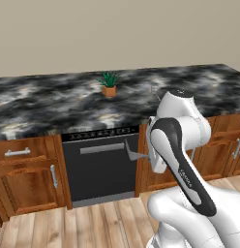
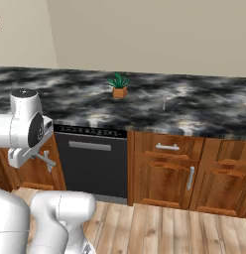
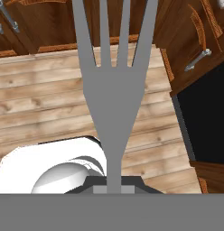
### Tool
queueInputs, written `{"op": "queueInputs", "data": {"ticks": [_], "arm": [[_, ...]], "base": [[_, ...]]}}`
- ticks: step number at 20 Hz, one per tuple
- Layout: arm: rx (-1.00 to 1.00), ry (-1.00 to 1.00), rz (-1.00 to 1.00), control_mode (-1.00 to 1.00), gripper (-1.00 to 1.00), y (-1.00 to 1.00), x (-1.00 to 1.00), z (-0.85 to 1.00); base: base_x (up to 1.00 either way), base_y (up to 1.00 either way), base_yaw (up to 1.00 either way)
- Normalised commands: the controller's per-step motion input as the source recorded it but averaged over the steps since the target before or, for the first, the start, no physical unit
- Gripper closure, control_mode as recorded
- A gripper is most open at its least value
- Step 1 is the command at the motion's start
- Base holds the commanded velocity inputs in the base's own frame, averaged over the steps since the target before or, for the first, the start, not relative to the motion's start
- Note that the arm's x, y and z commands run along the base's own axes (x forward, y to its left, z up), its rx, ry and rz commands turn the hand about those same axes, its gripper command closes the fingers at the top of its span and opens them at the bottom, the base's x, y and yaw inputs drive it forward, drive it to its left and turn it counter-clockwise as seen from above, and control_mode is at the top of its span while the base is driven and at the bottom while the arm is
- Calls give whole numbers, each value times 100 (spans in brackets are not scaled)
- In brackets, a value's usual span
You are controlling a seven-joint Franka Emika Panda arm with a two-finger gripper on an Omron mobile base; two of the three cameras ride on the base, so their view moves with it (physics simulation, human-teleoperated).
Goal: Organize the utensils by type. Pick up the wooden spoons from the counter and place them in the open cabinet. Then pick up the metallic utensils from the counter and place them in the open drawer.
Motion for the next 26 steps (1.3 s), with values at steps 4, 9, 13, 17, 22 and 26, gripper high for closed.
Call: {"op": "queueInputs", "data": {"ticks": [4,9,13,17,22,26], "arm": [[0,0,0,100,100,0,0,0],[0,0,0,100,100,0,0,0],[0,0,0,100,100,0,0,0],[0,0,0,100,100,0,0,0],[0,0,0,100,100,0,0,0],[0,0,0,100,100,0,0,0]], "base": [[-91,0,56],[-74,0,86],[-48,-3,99],[-20,-11,100],[-24,-10,100],[-72,0,87]]}}
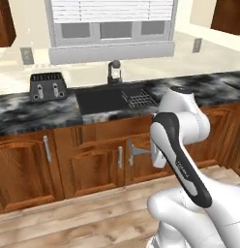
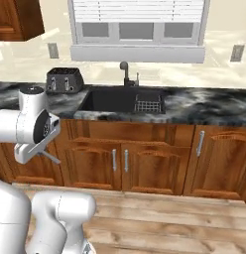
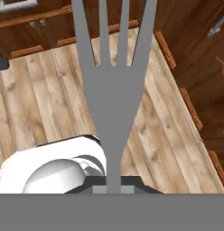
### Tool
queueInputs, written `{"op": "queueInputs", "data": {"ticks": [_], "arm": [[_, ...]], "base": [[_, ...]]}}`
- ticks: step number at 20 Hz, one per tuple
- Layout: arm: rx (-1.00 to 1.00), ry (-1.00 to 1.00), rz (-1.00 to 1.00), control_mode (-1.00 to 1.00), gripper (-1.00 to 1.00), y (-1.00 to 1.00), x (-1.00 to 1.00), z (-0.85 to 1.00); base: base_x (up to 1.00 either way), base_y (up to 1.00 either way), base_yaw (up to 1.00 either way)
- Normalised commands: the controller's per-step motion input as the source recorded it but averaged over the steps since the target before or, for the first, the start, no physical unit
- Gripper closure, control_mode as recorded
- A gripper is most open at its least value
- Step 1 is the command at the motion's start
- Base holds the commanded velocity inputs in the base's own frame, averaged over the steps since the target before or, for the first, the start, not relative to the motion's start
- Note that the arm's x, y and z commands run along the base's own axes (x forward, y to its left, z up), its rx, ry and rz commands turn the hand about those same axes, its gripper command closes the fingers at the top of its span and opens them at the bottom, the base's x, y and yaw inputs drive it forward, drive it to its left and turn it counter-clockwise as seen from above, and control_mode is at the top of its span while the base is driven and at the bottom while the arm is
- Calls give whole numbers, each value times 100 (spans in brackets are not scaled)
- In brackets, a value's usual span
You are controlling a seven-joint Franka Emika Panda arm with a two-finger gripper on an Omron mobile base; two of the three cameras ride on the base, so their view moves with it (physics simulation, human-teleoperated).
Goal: Organize the utensils by type. Pick up the wooden spoons from the counter and place them in the open cabinet. Then pick up the metallic utensils from the counter and place them in the open drawer.
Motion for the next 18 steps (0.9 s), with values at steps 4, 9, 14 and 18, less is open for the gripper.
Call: {"op": "queueInputs", "data": {"ticks": [4,9,14,18], "arm": [[0,0,0,100,100,0,0,0],[0,0,0,100,100,0,0,0],[0,0,0,100,100,0,0,0],[0,0,0,100,100,0,0,0]], "base": [[-100,0,34],[-100,6,19],[-95,13,2],[-88,32,-10]]}}
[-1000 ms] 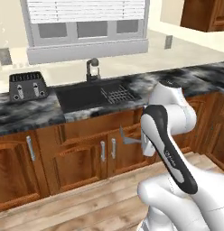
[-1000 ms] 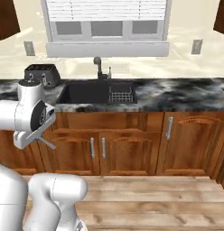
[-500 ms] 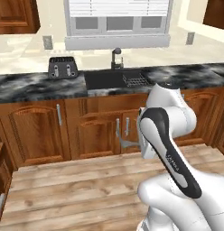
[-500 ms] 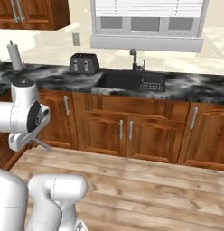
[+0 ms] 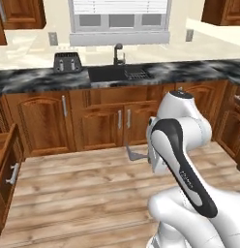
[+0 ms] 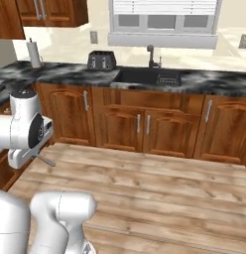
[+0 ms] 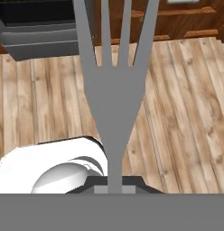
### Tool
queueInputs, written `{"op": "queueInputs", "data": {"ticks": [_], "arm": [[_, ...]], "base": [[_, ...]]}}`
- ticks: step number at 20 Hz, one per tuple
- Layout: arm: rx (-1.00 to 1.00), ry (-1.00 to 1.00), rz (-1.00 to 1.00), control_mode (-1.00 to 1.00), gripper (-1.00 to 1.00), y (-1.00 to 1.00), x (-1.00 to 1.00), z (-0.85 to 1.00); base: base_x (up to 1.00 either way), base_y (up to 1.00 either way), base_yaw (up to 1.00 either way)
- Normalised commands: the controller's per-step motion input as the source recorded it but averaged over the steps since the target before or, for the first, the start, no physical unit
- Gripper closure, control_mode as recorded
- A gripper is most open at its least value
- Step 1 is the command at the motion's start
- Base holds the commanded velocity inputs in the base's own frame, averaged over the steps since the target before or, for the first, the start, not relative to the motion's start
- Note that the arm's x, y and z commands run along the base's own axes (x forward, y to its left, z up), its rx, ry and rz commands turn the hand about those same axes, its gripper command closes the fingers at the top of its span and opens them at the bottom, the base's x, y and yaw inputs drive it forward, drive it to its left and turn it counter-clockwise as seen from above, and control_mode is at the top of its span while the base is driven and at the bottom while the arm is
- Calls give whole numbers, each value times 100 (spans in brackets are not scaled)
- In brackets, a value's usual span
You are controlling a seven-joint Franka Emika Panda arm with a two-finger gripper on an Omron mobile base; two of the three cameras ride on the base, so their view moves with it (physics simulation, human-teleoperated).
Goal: Organize the utensils by type. Pick up the wooden spoons from the counter and place them in the open cabinet. Then pick up the metallic utensils from the counter and place them in the open drawer.
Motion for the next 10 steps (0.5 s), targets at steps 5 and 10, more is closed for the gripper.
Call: {"op": "queueInputs", "data": {"ticks": [5,10], "arm": [[0,0,0,100,100,0,0,0],[0,0,0,100,100,0,0,0]], "base": [[-76,26,-26],[-53,61,-34]]}}
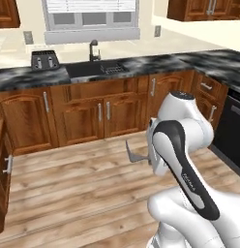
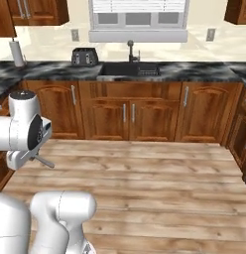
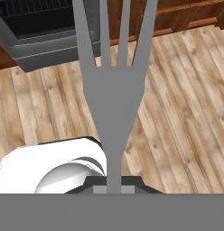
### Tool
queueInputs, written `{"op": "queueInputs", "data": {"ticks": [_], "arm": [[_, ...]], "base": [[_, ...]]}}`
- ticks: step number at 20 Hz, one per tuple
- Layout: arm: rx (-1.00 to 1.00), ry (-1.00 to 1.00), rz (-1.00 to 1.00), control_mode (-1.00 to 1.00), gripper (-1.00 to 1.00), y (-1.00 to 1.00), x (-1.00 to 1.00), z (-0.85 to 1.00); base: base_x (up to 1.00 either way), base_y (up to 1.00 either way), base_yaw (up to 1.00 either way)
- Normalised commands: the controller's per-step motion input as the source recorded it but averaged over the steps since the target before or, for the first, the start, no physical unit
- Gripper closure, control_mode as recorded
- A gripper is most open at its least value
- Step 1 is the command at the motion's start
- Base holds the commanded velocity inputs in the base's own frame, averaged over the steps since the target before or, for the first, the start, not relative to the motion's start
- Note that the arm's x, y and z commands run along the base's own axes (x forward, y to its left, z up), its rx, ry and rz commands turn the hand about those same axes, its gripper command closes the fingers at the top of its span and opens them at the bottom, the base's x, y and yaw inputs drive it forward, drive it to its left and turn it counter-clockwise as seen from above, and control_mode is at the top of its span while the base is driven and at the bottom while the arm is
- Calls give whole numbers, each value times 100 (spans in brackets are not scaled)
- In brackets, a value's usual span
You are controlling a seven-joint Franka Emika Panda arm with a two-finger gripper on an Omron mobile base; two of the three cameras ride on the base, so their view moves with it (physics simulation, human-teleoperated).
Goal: Organize the utensils by type. Pick up the wooden spoons from the counter and place them in the open cabinet. Then pick up the metallic utensils from the counter and place them in the open drawer.
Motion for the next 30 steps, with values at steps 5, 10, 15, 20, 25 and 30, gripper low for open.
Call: {"op": "queueInputs", "data": {"ticks": [5,10,15,20,25,30], "arm": [[0,0,0,100,100,0,0,0],[0,0,0,100,100,0,0,0],[0,0,0,100,100,0,0,0],[0,0,0,100,100,0,0,0],[0,0,0,100,100,0,0,0],[0,0,0,100,100,0,0,0]], "base": [[-30,57,-23],[-10,78,-3],[-37,58,5],[-32,29,43],[-5,23,24],[0,11,1]]}}
